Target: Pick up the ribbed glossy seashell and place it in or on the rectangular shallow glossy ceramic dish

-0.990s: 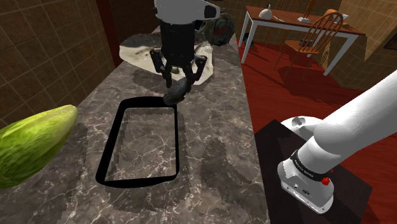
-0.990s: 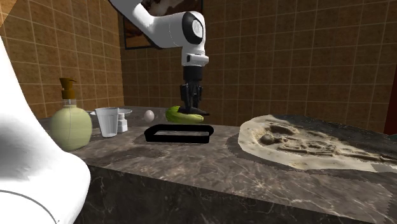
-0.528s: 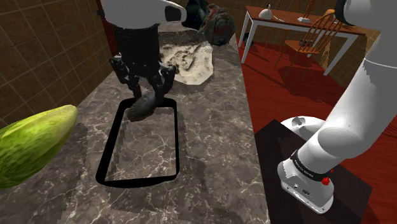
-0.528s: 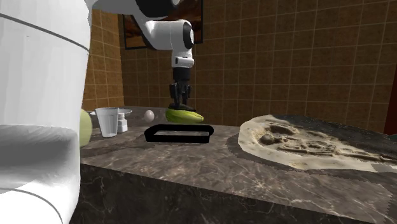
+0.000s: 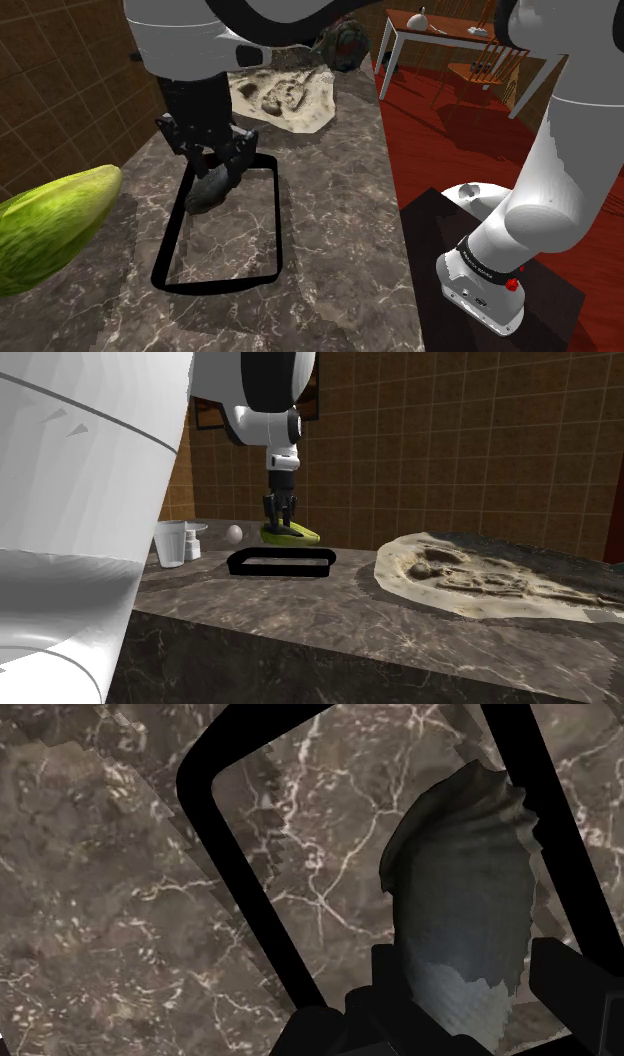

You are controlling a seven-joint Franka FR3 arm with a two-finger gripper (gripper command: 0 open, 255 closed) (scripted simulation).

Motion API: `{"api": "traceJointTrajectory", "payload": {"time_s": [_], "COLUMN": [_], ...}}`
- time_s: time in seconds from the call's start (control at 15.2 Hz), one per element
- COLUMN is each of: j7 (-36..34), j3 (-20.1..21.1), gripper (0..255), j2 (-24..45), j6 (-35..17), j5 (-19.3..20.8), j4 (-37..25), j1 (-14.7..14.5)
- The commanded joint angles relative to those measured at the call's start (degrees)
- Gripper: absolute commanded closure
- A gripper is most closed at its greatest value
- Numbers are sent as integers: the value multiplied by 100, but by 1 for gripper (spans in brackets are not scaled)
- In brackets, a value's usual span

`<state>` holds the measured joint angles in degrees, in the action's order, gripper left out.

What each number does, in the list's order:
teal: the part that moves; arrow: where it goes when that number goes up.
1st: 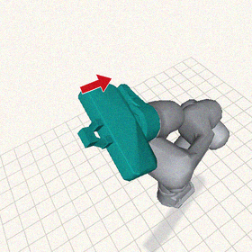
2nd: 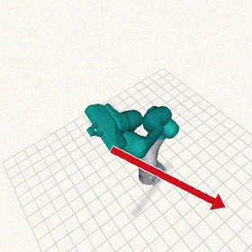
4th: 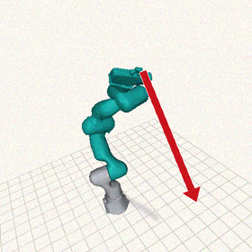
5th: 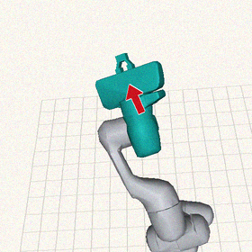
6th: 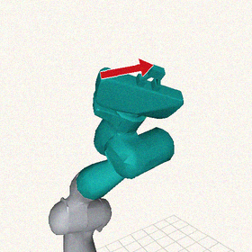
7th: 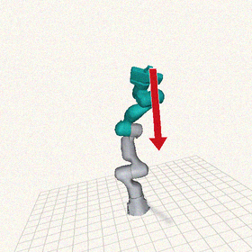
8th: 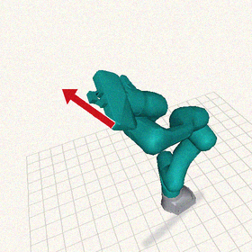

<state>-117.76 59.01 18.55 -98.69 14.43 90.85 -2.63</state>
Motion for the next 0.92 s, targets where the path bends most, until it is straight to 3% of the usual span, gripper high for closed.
{"api": "traceJointTrajectory", "payload": {"time_s": [0.0,0.4,0.86], "j7": [-11,-63,-62], "j3": [-8,-52,-52], "gripper": [255,255,255], "j2": [8,72,72], "j6": [-133,-590,-590], "j5": [12,89,89], "j4": [128,558,558], "j1": [16,47,47]}}
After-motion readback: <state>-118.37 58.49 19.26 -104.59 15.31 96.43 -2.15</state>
